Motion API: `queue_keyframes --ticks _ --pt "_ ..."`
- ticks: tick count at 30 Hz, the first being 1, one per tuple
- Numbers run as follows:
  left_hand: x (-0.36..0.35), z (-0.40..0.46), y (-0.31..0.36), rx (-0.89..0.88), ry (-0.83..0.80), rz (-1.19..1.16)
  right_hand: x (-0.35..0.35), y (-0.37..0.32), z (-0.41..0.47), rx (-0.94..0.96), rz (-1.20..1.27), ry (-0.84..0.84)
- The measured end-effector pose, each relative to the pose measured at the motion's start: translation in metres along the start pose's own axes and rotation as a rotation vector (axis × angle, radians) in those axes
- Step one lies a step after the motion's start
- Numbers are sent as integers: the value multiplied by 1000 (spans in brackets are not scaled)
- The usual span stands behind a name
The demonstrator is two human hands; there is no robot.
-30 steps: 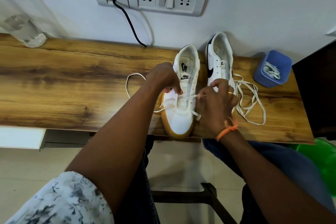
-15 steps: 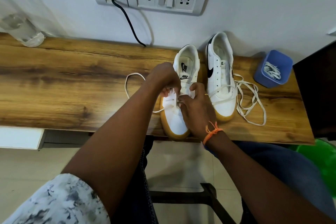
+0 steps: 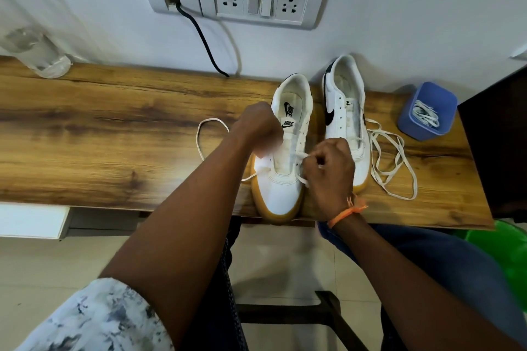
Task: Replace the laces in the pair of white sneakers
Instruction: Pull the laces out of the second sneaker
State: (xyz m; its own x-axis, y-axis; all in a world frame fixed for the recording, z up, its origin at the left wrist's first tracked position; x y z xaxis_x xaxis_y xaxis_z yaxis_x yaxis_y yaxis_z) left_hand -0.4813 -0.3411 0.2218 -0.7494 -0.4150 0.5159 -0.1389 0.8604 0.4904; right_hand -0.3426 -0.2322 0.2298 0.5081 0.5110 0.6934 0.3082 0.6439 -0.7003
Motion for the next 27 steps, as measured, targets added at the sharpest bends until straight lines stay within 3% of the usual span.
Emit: queue_keyframes --ticks 6,12,15,17,23,27 --pt "5 -7 3 -66 23 35 3 40 11 -305 89 -157" --pt "1 -30 10 -352 165 304 32 32 19 -352 126 -242" --pt "-23 -43 9 -463 46 493 49 23 16 -207 31 -327" --pt "-35 -46 5 -526 65 571 51 12 9 -38 -87 -377" --pt "-50 -51 0 -574 188 482 -3 -17 1 319 -312 -614" --pt "-53 -49 -6 -563 161 486 -14 -15 3 403 -490 -661"
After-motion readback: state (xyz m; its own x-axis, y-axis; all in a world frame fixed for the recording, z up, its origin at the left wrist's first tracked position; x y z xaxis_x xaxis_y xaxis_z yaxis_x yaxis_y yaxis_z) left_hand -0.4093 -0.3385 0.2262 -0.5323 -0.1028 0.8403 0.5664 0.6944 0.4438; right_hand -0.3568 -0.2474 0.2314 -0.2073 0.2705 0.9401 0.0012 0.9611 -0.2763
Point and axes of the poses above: each hand's wrist, its own z-axis towards the middle knuckle, its own x-axis out of the back of the hand, y = z × x, the point moved 6 cm from there along z, towards the middle knuckle, and after that the axes turned 2 degrees about -z, right-handed, at the moved point
